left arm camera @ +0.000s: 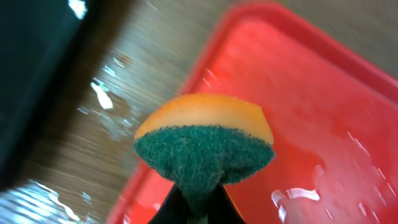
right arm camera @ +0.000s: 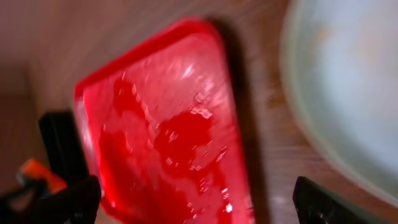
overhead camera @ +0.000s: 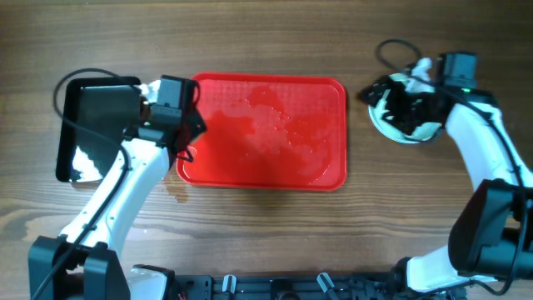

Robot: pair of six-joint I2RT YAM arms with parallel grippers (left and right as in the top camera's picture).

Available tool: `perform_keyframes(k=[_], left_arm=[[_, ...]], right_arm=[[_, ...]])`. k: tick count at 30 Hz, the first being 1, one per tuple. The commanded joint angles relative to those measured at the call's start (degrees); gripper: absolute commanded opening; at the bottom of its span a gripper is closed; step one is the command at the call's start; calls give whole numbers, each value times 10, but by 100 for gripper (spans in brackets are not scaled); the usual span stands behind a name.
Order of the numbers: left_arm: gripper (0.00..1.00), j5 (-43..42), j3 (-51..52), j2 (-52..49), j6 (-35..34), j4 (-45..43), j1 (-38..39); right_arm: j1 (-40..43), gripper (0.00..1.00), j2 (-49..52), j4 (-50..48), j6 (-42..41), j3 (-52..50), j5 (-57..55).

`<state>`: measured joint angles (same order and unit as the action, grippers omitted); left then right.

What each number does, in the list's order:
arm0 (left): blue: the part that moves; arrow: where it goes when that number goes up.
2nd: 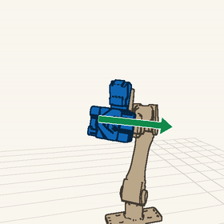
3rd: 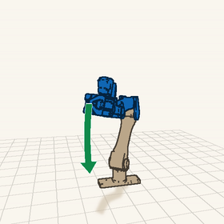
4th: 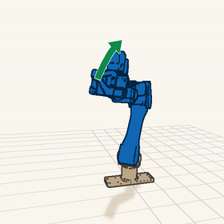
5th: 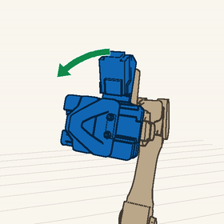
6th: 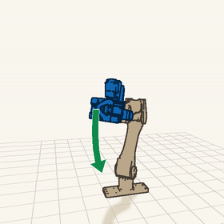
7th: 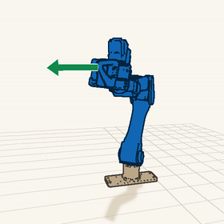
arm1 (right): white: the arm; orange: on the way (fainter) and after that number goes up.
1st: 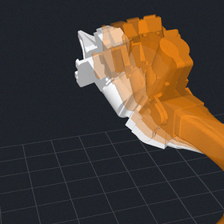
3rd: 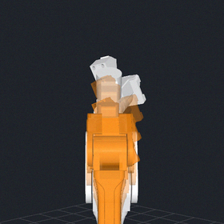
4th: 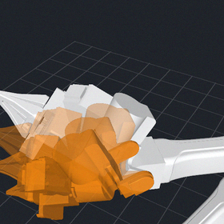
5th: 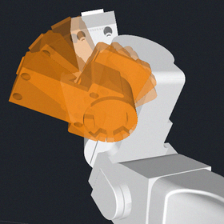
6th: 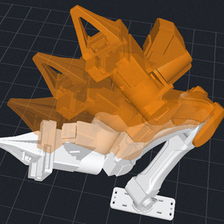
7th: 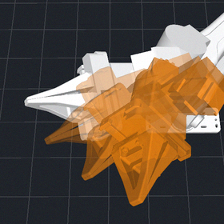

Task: Clean dirty plates on tray and stack at the side
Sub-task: 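Move the sponge with the left gripper into the black tray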

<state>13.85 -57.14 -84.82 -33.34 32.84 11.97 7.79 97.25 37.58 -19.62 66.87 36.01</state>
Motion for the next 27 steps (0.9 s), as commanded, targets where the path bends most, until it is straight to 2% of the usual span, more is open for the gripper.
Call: perform_keyframes(k=[1,6,8,11,17,18,19,21,22,23,27], left_arm=[[4,80,4,-4,1,-17,-49],[4,83,4,-23,0,-70,-131],[8,83,4,-37,0,-92,-163],[12,83,4,-57,0,-112,-198],[13,72,4,-88,0,-125,-249],[20,65,4,-91,0,-125,-255],[33,59,4,-94,0,-125,-259],[74,55,4,-96,0,-126,-266],[83,55,4,-96,0,-127,-268],[90,54,4,-96,0,-128,-269],[92,46,4,-95,0,-125,-269]], right_arm=[[-57,100,-12,7,16,-2,21],[-137,100,-11,8,15,-2,19],[-177,100,-11,7,10,-2,8],[-230,100,-11,9,-53,-2,-37],[-317,100,-11,-10,-76,-2,-87],[-328,100,-11,-12,-83,-2,-101],[-338,100,-11,-14,-88,-2,-115],[-355,100,-11,-16,-90,-2,-131],[-362,100,-11,-16,-90,-2,-135],[-369,100,-11,-14,-90,-2,-136],[-389,100,-11,2,-90,-2,-136]])
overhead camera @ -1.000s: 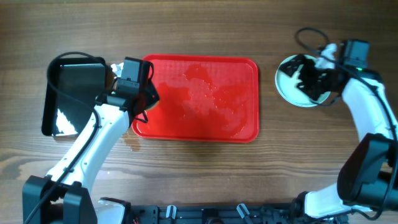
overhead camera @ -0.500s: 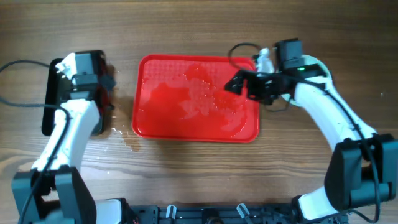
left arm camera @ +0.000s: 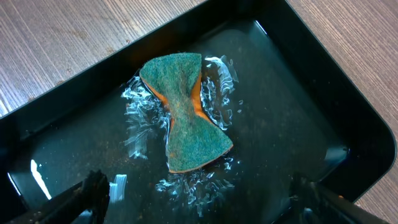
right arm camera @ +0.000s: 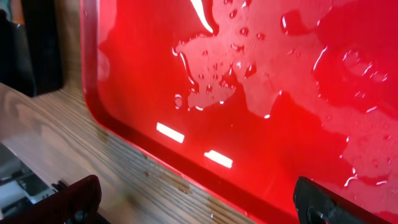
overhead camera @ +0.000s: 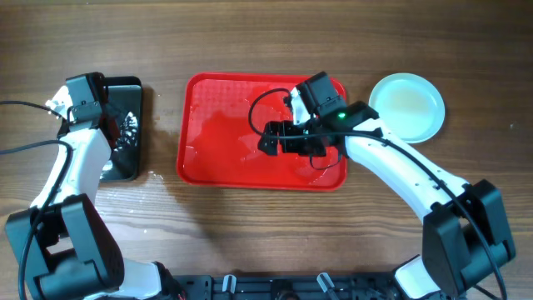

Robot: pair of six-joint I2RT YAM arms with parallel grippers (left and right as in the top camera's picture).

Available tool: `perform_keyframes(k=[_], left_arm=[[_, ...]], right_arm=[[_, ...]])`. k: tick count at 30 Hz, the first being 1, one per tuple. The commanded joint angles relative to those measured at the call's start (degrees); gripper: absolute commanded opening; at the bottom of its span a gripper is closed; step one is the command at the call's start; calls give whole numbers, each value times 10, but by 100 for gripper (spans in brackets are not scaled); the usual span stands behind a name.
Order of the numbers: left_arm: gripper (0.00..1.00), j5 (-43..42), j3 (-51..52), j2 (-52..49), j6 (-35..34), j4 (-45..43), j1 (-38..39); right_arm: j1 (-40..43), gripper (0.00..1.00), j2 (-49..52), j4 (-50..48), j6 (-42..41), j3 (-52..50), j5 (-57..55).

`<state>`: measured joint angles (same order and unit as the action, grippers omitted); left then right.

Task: Clean dirty plates on tray and stack at the side
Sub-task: 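Move the sponge with the left gripper into the black tray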

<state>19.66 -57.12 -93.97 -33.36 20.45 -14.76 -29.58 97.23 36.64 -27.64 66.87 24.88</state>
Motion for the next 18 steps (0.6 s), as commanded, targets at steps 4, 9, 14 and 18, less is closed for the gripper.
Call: perform_keyframes(k=[4,9,14,18], left_arm=[[90,-49,3,23,0,17,3],[89,-146,3,117,-2,41,16],[100,-318,3,256,-1,73,22],[100,-360,3,343,-1,136,22]], right_arm=[[-38,100,-17,35,-10,-2,-25],[-69,100,-73,55,-10,-2,-29],[-100,100,-189,103,-34,-2,-106],[-144,100,-310,174,-41,-2,-219]])
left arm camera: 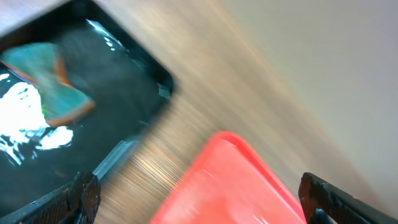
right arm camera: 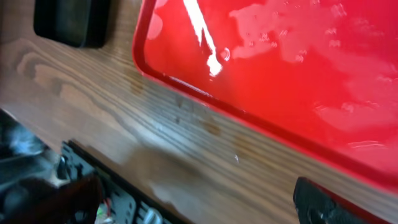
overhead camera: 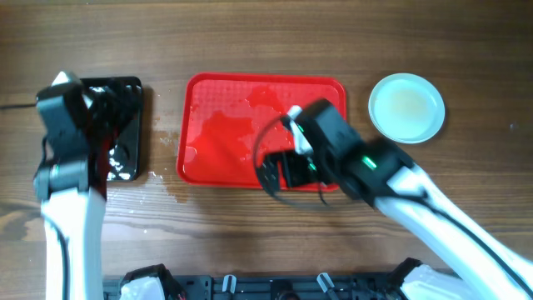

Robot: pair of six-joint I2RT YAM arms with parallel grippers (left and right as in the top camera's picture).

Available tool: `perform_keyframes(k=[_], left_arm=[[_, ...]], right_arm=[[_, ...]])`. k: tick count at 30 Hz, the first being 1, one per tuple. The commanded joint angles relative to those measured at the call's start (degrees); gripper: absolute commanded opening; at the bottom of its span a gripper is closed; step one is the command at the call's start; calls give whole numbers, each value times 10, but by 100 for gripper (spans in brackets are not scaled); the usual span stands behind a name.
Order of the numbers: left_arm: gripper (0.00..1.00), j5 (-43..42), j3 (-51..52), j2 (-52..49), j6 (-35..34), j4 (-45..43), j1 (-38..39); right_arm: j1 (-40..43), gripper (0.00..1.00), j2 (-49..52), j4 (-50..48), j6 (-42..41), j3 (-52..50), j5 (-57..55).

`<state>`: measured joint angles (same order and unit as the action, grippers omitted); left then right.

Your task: Clean dirty plates on tray and stack at the side

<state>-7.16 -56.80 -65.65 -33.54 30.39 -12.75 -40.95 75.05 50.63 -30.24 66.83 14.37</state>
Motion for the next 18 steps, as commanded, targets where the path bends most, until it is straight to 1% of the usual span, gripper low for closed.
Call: perform_keyframes(k=[1,4,8,13,18], left_arm=[[100,-91,0,80,0,61,2],[100,-91,0,114,0,112,2],[100,-91,0,142,1,173,2],[100,-91,0,140,0,186,2],[100,-91,0,130,0,186,2]], right_arm=[[-45,100,-120,54,-15,-1,-138],[-84,100,-199,105,-35,-1,-190],[-99,100,-262,159,-75,-1,-196],[-99,100,-280,170,-75,-1,-196],[-99,100,-275,170,-74,-1,-196]])
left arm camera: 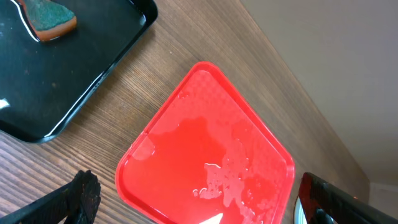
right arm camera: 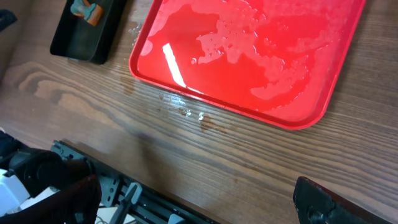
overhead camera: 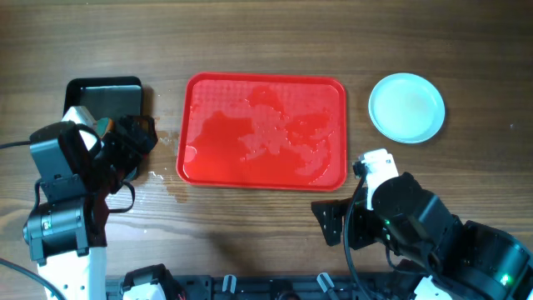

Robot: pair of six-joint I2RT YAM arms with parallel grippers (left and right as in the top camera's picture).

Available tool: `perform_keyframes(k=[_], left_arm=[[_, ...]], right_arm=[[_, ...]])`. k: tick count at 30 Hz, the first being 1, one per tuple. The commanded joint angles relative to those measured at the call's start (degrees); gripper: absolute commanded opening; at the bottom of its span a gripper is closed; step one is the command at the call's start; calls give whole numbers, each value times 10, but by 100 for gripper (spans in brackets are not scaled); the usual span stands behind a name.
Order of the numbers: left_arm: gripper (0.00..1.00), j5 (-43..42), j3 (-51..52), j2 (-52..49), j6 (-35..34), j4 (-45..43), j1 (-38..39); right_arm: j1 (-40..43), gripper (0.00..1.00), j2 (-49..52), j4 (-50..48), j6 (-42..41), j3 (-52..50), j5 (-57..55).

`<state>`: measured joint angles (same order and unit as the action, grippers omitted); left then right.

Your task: Clean dirty plates on tray and stack at the side

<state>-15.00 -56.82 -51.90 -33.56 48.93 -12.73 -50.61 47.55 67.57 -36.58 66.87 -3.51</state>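
Note:
The red tray (overhead camera: 262, 129) lies mid-table, wet and with no plate on it; it also shows in the left wrist view (left arm camera: 205, 155) and the right wrist view (right arm camera: 249, 50). One white plate (overhead camera: 406, 107) sits on the wood to its right. My left gripper (overhead camera: 137, 137) hangs open near the black tray's front, and its wrist view shows nothing between the fingers of the left gripper (left arm camera: 202, 199). My right gripper (overhead camera: 331, 223) is open over bare wood in front of the red tray, and the right gripper (right arm camera: 193, 199) holds nothing.
A black tray (overhead camera: 104, 96) of water stands left of the red tray, partly under my left arm. The green-and-orange sponge (left arm camera: 46, 15) lies in it and also shows as the sponge (right arm camera: 87, 9) in the right wrist view. Water drops spot the wood near the red tray's front left corner.
Both arms have drawn back toward the table's near edge. The left gripper was over the black tray and the right over the red tray's front rim. Both are still open.
First my left gripper held the sponge by the red tray's left edge, and my right gripper was over the white plate. Then the sponge lay in the black tray with the left gripper open above it, and the right gripper was over the red tray. Now both arms are pulled back.

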Motion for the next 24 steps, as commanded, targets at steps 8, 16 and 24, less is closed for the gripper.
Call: perform_keyframes(k=[8,16,24], left_arm=[[100,-12,0,-27,1,0,1],[100,-12,0,-47,1,0,1],[100,-12,0,-68,1,0,2]], right_arm=[[-3,100,37,1,-11,-2,-17],[1,100,65,6,5,-2,-47],[36,100,44,-34,24,-19,-54]])
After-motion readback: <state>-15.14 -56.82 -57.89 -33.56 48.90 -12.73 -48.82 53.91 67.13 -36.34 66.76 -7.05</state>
